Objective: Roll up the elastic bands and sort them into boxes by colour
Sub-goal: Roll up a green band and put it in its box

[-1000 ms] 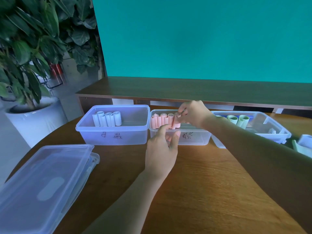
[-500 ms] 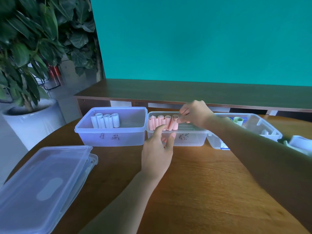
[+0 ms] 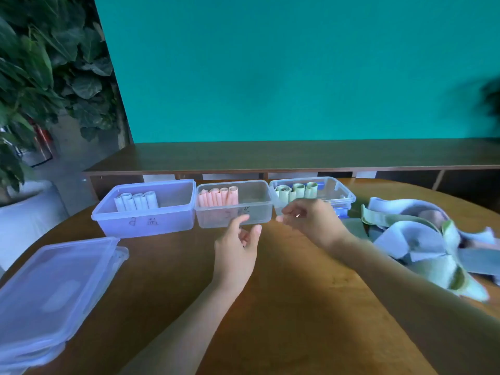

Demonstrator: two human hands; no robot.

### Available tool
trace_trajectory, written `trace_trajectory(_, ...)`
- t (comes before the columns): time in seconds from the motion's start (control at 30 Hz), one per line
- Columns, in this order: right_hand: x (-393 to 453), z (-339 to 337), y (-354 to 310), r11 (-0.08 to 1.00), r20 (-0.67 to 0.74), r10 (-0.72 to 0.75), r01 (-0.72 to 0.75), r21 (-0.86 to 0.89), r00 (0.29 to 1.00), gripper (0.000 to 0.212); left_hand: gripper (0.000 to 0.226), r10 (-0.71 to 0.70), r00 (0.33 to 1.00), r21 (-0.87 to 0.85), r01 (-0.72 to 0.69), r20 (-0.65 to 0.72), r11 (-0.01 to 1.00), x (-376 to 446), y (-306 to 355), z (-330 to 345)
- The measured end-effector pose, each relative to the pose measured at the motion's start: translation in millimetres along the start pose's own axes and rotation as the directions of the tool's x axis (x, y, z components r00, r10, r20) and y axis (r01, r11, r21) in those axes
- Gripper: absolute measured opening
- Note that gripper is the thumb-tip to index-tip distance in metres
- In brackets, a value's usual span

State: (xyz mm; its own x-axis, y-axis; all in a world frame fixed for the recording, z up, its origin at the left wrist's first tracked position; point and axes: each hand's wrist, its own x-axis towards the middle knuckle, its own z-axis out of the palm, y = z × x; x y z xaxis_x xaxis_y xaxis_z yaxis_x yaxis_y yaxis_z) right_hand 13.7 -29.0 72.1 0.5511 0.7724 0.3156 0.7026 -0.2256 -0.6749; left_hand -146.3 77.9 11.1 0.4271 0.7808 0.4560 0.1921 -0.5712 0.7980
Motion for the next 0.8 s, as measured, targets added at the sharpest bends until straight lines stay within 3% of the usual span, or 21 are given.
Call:
trace_trajectory(0.1, -55.2, -13.1, 15.2, 1.0, -0.033, 0.01, -0.01, -0.005, 0.999, 0.017, 0.039, -0.062, 0.983, -0.07, 0.075, 0.175, 0.995, -24.9, 24.2, 15.4)
trace_trajectory(0.2, -101.6, -27.6, 31.8, 0.997, -0.109, 0.077, -0.075, 0.023, 0.991, 0.016, 0.039, -0.064, 0.962, -0.052, 0.08, 0.265, 0.995, -45.7, 42.7, 31.5)
trace_trajectory(0.4, -157.0, -57.3, 65.5, 0.982, -0.254, 0.185, -0.188, 0.013, 0.949, 0.017, 0.032, -0.026, 0.934, -0.094, 0.064, 0.357, 0.994, -76.3, 72.6, 65.5)
trace_trajectory(0.53, -161.5, -64.8, 77.9, 0.956, -0.329, 0.292, -0.273, 0.103, 0.898, 0.021, 0.031, 0.025, 0.921, -0.082, 0.007, 0.39, 0.997, -81.7, 87.5, 91.2)
trace_trajectory(0.7, -152.0, -63.6, 84.0, 0.927, -0.31, 0.375, -0.351, 0.132, 0.874, 0.024, 0.03, 0.046, 0.914, -0.016, -0.043, 0.402, 0.999, -74.8, 94.0, 119.9)
trace_trajectory(0.8, -150.4, -63.6, 84.1, 0.929, -0.284, 0.37, -0.347, 0.131, 0.885, 0.027, 0.025, 0.003, 0.928, 0.002, -0.004, 0.372, 1.0, -71.4, 94.9, 126.7)
